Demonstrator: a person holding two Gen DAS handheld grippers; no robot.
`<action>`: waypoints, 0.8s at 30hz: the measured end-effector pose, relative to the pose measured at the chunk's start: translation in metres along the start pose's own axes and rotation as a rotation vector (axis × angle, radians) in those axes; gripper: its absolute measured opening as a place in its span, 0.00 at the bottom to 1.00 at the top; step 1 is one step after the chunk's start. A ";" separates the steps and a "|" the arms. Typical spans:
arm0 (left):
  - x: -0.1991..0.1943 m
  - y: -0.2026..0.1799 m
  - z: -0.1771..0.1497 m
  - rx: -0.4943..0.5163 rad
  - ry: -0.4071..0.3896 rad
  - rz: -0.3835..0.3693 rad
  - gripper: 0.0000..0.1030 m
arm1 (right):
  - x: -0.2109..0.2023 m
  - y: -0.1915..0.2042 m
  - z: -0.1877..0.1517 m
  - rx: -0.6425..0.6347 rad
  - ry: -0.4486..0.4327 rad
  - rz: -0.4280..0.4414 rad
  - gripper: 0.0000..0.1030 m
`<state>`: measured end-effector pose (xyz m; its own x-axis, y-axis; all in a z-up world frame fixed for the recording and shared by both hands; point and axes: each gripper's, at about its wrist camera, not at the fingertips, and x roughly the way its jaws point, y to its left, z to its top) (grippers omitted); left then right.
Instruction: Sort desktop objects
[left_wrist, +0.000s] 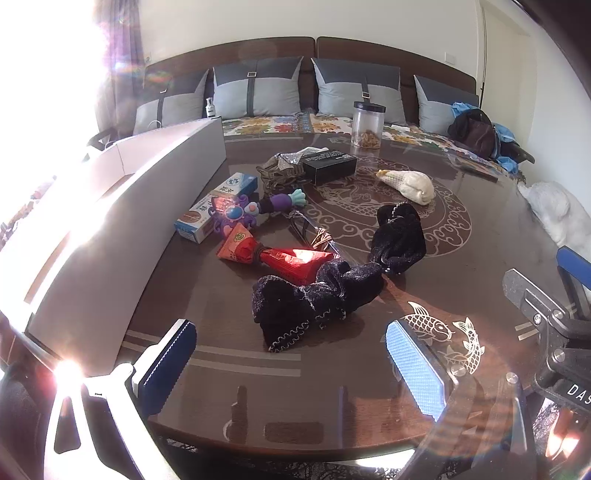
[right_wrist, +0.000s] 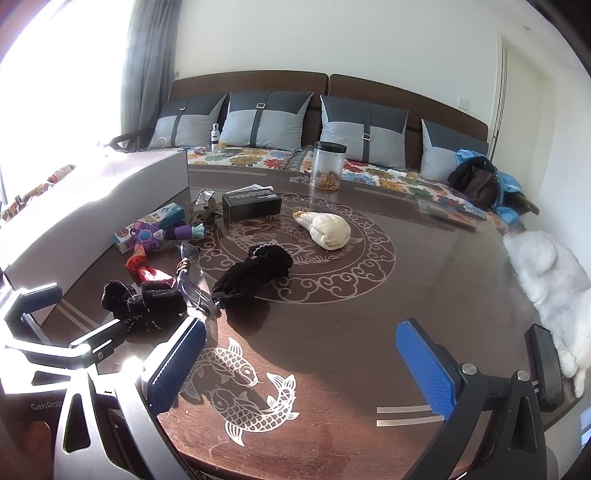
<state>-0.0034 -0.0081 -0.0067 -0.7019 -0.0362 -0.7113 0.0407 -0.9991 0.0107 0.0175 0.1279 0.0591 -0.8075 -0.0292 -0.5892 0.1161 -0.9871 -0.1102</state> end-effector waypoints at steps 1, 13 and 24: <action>0.001 0.001 0.000 -0.003 0.002 -0.001 1.00 | 0.000 0.000 0.000 0.002 -0.002 0.003 1.00; 0.004 -0.002 0.001 0.009 -0.003 0.013 1.00 | 0.006 -0.011 -0.001 0.066 0.000 0.017 1.00; 0.005 0.003 0.000 -0.001 -0.001 0.020 1.00 | 0.005 -0.012 -0.003 0.056 -0.041 0.006 1.00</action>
<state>-0.0066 -0.0112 -0.0104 -0.7020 -0.0564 -0.7099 0.0557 -0.9982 0.0243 0.0141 0.1397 0.0555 -0.8301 -0.0406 -0.5561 0.0898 -0.9941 -0.0614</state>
